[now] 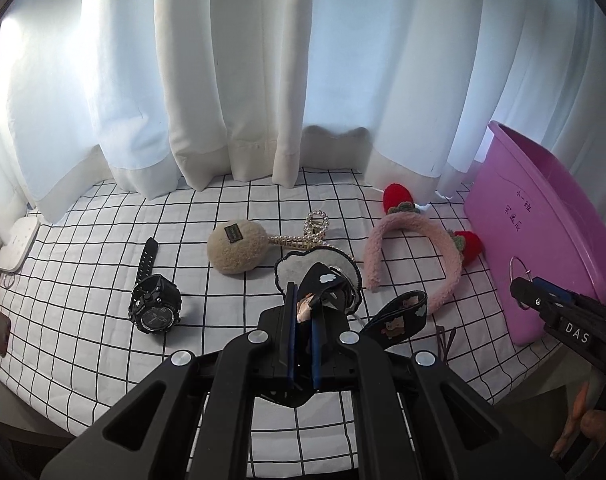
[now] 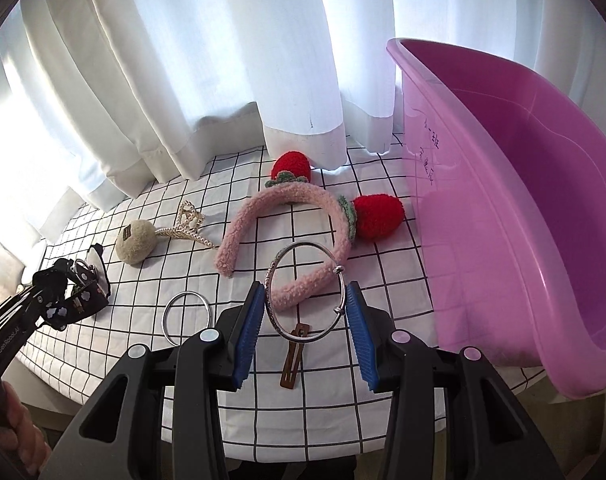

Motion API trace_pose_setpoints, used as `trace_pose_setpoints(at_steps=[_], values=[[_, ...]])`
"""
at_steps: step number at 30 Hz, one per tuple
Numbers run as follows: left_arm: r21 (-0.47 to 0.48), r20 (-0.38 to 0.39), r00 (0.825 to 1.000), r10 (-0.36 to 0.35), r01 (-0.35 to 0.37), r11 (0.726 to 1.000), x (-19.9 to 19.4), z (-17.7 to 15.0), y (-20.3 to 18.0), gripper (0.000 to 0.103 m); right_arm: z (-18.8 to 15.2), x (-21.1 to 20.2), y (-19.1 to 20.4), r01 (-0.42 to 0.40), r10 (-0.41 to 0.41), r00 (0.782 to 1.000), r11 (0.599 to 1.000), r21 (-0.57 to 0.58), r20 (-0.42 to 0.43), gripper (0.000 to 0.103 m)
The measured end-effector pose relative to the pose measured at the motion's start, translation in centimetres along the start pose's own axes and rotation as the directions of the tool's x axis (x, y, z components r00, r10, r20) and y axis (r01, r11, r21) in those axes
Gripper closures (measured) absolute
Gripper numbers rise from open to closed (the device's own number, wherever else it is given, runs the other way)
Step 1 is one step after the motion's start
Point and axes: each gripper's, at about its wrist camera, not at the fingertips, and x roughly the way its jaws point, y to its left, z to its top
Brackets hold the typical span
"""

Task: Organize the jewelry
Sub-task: 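Carry the badge and bangle to the pink tub with both tools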

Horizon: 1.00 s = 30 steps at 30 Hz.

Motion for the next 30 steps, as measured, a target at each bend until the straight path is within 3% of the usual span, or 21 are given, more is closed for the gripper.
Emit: trace_pose_setpoints(at_steps=[6,13,19,24,30], values=[[0.054,0.043,0.998,-0.040,0.038,0.998,-1.0,2.0,-2.3,0.097,1.3,-2.6,-0.5,-0.021,0.019,0.998,1.000,0.020,0.059,0.062],[0.140,0.068,0.987,-0.143,0.132,0.981,-1.8,4.5,-7.1,0.097,2.5,-6.1,-3.1,-0.001,-0.008,0.989,0.998,0.060,0.150,0.062],[0.239,0.097,0.962,-0.256,0.228,0.944,-2.7,6.8,-12.9,0.097,3.5,-8.4,-7.5,0.042,-0.068,0.975,0.991,0.129,0.209,0.062],[0.273,0.074,0.933,-0.353,0.322,0.907,-2.4,9.0,-18.0,0.097,4.3,-9.7,-11.3,0.063,-0.107,0.966,0.981,0.186,0.237,0.062],[0.351,0.081,0.915,-0.396,0.346,0.870,-1.8,9.4,-24.0,0.097,5.0,-10.1,-15.3,0.102,-0.157,0.958,0.969,0.223,0.242,0.062]])
